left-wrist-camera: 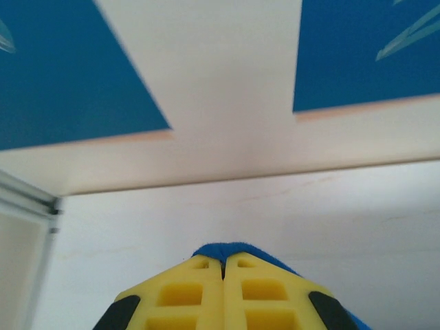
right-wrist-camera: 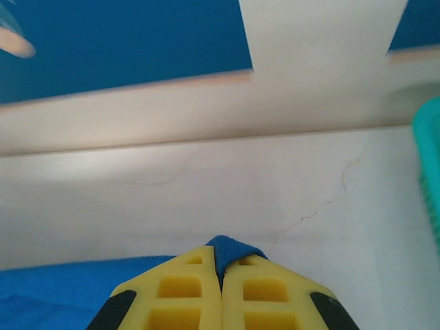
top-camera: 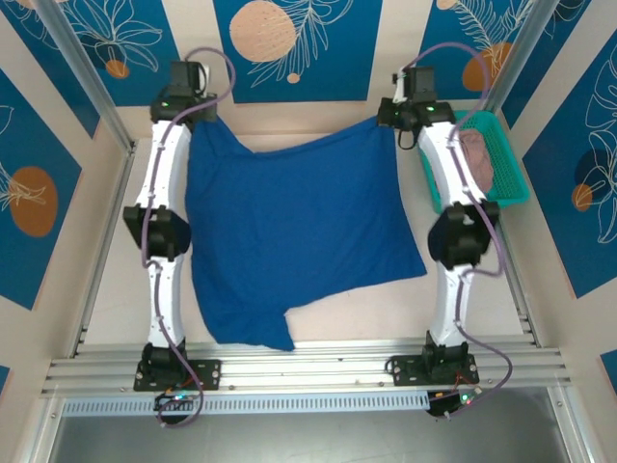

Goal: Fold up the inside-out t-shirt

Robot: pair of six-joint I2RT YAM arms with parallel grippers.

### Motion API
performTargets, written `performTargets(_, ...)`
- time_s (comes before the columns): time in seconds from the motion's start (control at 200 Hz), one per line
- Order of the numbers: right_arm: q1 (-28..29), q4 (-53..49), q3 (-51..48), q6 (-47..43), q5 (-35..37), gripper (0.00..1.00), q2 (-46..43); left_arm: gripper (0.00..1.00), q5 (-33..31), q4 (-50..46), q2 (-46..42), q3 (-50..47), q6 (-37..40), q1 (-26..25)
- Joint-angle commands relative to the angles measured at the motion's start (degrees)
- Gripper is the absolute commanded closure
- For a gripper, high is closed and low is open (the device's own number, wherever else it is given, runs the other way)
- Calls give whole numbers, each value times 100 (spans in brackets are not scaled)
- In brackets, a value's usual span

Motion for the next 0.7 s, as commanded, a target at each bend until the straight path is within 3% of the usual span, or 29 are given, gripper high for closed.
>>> performTargets(0.0,-16,-245,1273,14,90,100,827,100,413,613,532,715,-126,20)
performTargets(0.1,-13,-867,2215,12,83,100,1357,100,448,611,603,778,-179,20)
performTargets(0.195,9,-879,1881,28,24,100,864,100,456,444,174,763,-238,26)
performTargets(0.355,217,-315,119,-24,-12,100,-1096,100,740,8,-1265,448,-462,29)
performTargets(0.565,1000,-368,-1426,-423,657,100,-3751,100,936,347,-4319,-1764,-464,-170)
performTargets(0.695,1586,-473,-1851,-489,917,100,-5177,100,951,399,-5936,-2343,-426,-252)
